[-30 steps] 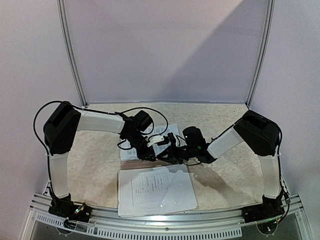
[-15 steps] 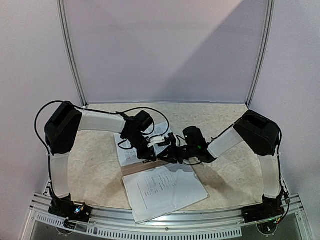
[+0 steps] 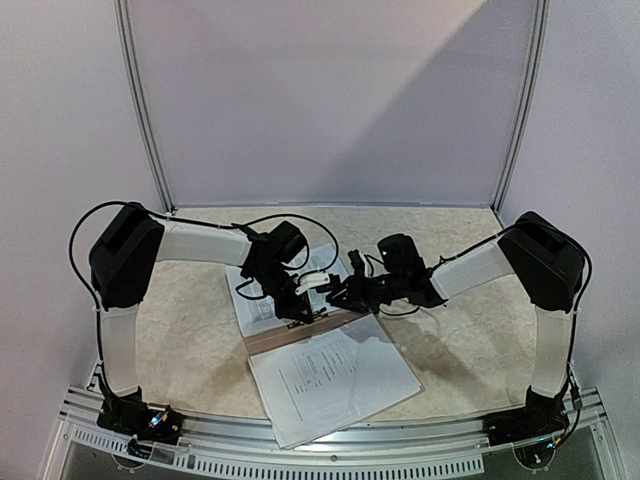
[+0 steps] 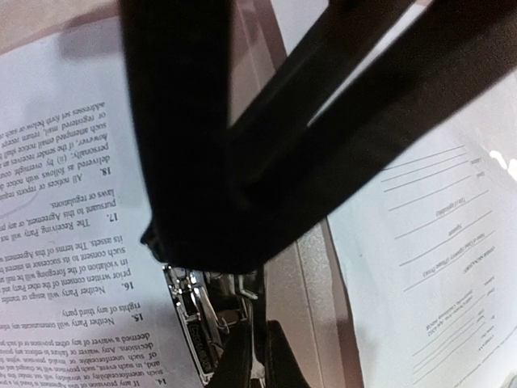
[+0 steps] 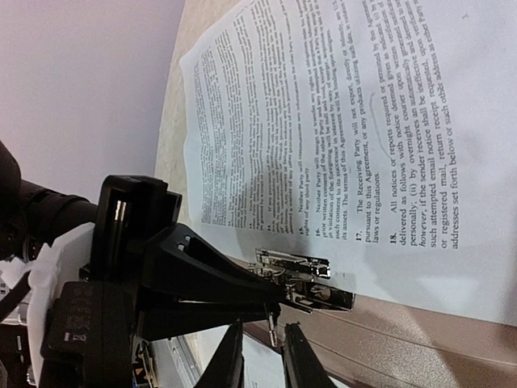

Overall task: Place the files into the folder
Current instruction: Clamp the file with the spring clip on the folder.

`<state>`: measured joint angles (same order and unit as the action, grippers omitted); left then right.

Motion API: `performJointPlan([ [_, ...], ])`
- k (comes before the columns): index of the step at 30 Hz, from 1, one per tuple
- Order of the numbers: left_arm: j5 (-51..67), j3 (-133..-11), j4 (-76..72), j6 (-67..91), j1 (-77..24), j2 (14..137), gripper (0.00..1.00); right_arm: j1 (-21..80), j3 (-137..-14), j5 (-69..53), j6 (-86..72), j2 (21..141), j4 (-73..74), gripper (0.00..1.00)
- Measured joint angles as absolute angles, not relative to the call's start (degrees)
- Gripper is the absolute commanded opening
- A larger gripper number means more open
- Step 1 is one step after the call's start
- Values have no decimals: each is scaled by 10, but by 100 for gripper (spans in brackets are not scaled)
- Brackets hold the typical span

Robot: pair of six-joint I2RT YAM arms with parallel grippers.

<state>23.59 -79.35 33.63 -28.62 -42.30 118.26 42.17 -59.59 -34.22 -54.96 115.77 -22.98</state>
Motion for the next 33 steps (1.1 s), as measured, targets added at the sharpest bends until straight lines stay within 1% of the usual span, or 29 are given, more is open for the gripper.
performJointPlan([
  [3,236,-794,336,-284,-423,1183,0,422,-596,-343,-548,1157,-223,11],
  [9,236,-794,336,-284,-423,1183,0,424,-596,-353,-562,1161,-238,12],
  [14,236,-794,337,-284,-423,1183,0,428,-598,-362,-566,1170,-244,10],
  [22,236,-795,339,-282,-423,1185,0,431,-606,-362,-565,1192,-237,9],
  [25,236,-797,342,-282,-423,1186,0,431,-610,-361,-563,1192,-235,1],
  [30,236,-801,345,-282,-423,1187,0,431,-613,-361,-560,1193,-234,0],
  [31,236,-802,347,-282,-423,1188,2,431,-614,-361,-559,1193,-233,0],
  [33,236,-806,352,-282,-423,1190,12,431,-619,-357,-553,1194,-224,0],
])
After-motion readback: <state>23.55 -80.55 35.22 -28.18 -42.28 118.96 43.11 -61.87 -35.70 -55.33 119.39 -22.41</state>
